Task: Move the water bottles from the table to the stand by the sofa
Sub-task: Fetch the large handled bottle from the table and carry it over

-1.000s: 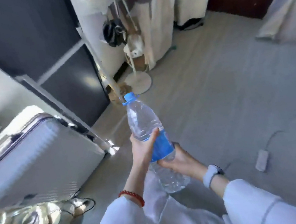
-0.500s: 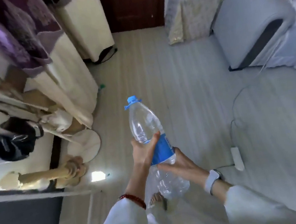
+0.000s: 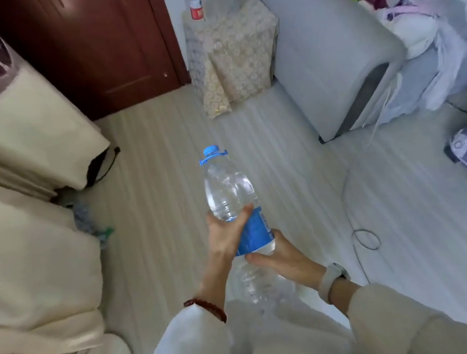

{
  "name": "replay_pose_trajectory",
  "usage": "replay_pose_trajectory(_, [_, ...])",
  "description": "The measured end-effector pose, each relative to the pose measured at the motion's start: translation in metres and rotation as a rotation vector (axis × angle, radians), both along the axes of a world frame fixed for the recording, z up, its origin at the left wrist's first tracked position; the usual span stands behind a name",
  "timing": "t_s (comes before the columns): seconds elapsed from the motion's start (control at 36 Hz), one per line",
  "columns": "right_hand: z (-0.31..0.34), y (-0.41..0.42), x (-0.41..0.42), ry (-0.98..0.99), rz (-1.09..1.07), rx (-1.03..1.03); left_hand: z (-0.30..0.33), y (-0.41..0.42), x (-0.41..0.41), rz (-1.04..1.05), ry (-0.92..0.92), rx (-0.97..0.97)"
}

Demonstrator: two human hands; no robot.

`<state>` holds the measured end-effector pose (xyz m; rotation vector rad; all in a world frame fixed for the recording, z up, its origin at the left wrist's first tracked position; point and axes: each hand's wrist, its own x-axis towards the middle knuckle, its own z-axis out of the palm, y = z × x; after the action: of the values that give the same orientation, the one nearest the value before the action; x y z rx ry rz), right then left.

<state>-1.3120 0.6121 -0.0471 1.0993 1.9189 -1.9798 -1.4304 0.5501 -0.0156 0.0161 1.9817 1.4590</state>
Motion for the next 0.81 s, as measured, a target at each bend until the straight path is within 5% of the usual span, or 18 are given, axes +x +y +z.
replay_pose_trajectory(0.56, [0.004,0.298,-0.393,-0.021,-0.010,0.050,-0.008,0.303,-0.391,0.004,-0.043,-0.003])
replay_pose_trajectory(0.81, [0.005,0.431,-0.483,-0.008,-0.156,0.036,-0.013,0.457,-0.494,-0.144,-0.046,-0.127])
